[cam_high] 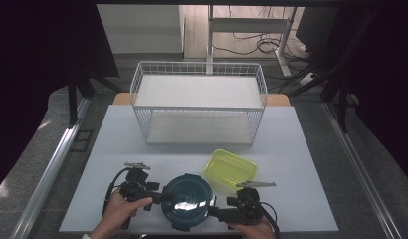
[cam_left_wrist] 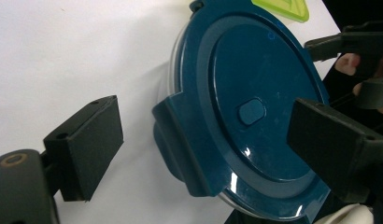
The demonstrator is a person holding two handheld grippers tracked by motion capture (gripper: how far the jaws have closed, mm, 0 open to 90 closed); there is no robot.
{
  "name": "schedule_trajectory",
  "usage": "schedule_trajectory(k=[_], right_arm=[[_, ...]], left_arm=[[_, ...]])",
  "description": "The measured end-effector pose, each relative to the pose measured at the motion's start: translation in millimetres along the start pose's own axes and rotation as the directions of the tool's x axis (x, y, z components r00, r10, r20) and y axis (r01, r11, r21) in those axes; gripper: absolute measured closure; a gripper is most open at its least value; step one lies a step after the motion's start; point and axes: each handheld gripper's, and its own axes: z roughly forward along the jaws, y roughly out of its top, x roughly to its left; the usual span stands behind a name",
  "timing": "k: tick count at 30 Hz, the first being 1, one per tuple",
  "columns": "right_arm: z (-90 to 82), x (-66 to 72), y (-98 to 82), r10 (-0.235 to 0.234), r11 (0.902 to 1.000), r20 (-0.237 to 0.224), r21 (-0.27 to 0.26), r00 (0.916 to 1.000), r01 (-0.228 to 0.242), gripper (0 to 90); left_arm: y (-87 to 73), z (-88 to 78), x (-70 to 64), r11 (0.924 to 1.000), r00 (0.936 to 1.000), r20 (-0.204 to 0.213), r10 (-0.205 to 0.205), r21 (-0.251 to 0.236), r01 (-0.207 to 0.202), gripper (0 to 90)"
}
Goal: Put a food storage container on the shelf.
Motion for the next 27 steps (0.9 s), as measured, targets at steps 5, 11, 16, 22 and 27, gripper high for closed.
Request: schedule_trajectory(k=[5, 11, 16, 22, 27], right_arm=[[10.3, -0.7, -1.1, 0.055, 0.9984, -0.025, 0.012, 0.9982, -0.054, 11.2], [22.1, -1.2, 0.1, 0.114, 0.9935, -0.045, 0.016, 0.9925, -0.113, 11.1], [30.3, 1.2, 0.0, 0.132, 0.9911, -0.06, 0.028, 0.9894, -0.13, 11.2], [37.2, 0.7, -0.6, 0.159, 0.9871, -0.066, 0.031, 0.9851, -0.157, 11.5], [40.0, -1.6, -2.3, 0.214, 0.9766, -0.094, 0.042, 0.9723, -0.211, 15.1]], left_arm=[[-1.0, 2.8, 1.7, 0.9998, 0.9995, 0.024, -0.022, -0.001, 0.022, 10.5], [-1.8, 8.1, 0.9, 0.9993, 0.998, 0.05, -0.038, 0.0, 0.038, 11.7], [-2.1, 10.9, 0.7, 0.9986, 0.9965, 0.065, -0.052, 0.01, 0.051, 13.1], [-4.1, 13.3, 2.8, 0.9954, 0.9924, 0.079, -0.094, 0.029, 0.092, 17.4], [-4.5, 14.1, 4.5, 0.9928, 0.9889, 0.09, -0.118, 0.029, 0.116, 19.2]])
